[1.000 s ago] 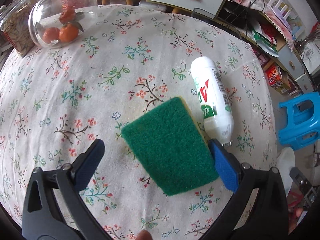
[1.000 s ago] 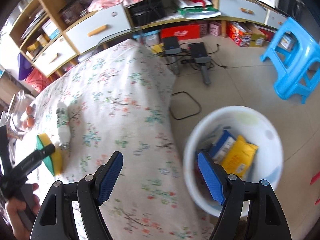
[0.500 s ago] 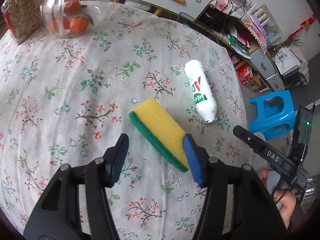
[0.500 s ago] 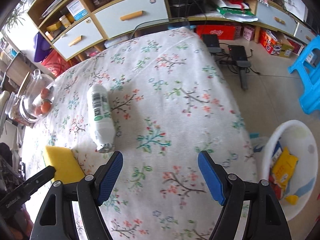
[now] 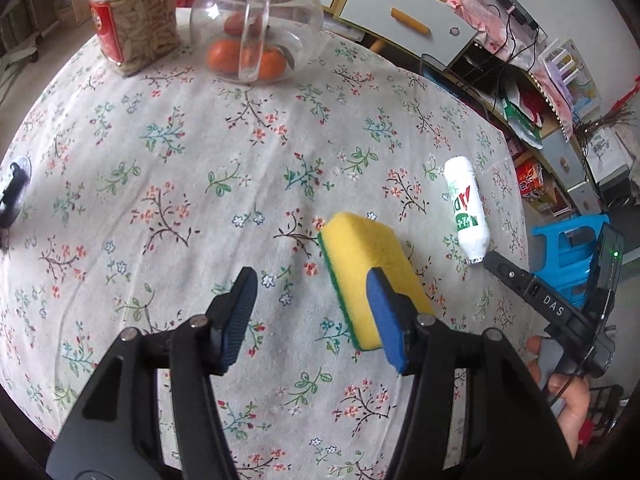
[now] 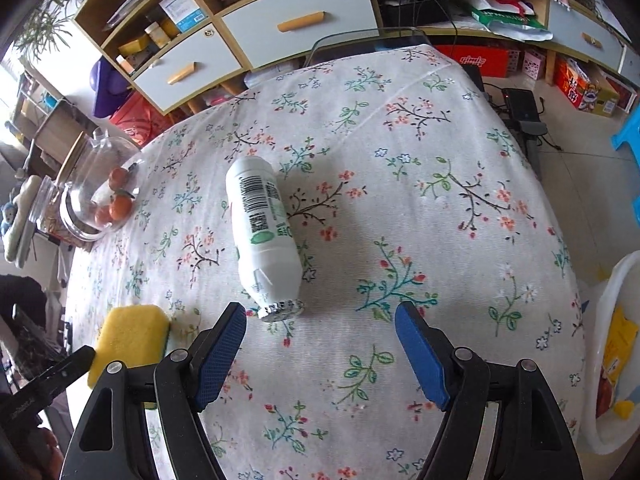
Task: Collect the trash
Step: 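Grasp the white bottle with the right gripper while the left lifts the sponge, then carry the sponge and bottle over the bucket and open both grippers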
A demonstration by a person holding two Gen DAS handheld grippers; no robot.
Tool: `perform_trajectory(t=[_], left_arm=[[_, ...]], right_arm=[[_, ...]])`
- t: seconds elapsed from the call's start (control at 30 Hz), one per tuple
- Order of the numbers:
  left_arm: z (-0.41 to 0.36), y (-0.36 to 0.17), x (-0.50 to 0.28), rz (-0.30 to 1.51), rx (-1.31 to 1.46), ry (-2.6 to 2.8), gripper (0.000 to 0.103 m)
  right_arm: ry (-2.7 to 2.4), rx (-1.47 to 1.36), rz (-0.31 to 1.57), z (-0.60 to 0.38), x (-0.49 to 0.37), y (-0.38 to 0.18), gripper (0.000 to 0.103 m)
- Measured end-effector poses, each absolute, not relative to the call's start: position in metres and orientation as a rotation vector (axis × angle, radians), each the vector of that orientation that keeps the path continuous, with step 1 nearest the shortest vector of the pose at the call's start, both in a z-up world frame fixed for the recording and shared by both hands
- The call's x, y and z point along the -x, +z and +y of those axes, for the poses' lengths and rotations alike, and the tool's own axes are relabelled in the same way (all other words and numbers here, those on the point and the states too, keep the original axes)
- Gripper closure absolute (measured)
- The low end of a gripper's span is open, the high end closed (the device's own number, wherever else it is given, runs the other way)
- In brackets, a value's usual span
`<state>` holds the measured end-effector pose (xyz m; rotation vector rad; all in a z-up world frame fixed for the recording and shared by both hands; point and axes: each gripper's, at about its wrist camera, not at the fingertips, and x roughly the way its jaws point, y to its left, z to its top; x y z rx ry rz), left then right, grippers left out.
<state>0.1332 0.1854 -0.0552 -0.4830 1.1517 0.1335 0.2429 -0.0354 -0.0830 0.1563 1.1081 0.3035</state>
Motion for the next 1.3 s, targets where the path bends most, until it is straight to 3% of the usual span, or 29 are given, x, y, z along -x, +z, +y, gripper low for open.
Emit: perform_trajectory(t=[0.1, 0.23, 0.7, 0.8, 0.93, 1.3], left_arm=[[0.185, -0.055, -0.13, 1.148, 0.519, 0.113, 0.045], [0.177, -0.059, -0.127, 1.168, 0.533, 0.092, 0.037], [0.125, -0.084, -0.129, 1.277, 0.356, 0.079, 0.034], [0.122, -0.081, -0.129, 1.261, 0.323, 0.086, 0.045], [0.122, -0.07, -0.123, 1.217, 0.314, 0.048, 0.051], [0.096, -0.044, -0.117, 1.133, 0.322, -0.054, 0.053]], right_arm=[[0.359, -0.171, 1.103, -0.027, -0.245, -0.086, 0.039], [0.418, -0.183, 1.129, -0.021, -0.247, -0.096, 0.075], [0.429, -0.118, 1.055, -0.042, -0.209, -0.055, 0.076], [0.427, -0.108, 1.043, -0.05, -0.199, -0.045, 0.076], [0.427, -0.1, 1.007, -0.066, -0.186, -0.026, 0.076], [0.343, -0.151, 0.973, -0.138, -0.157, 0.002, 0.076]])
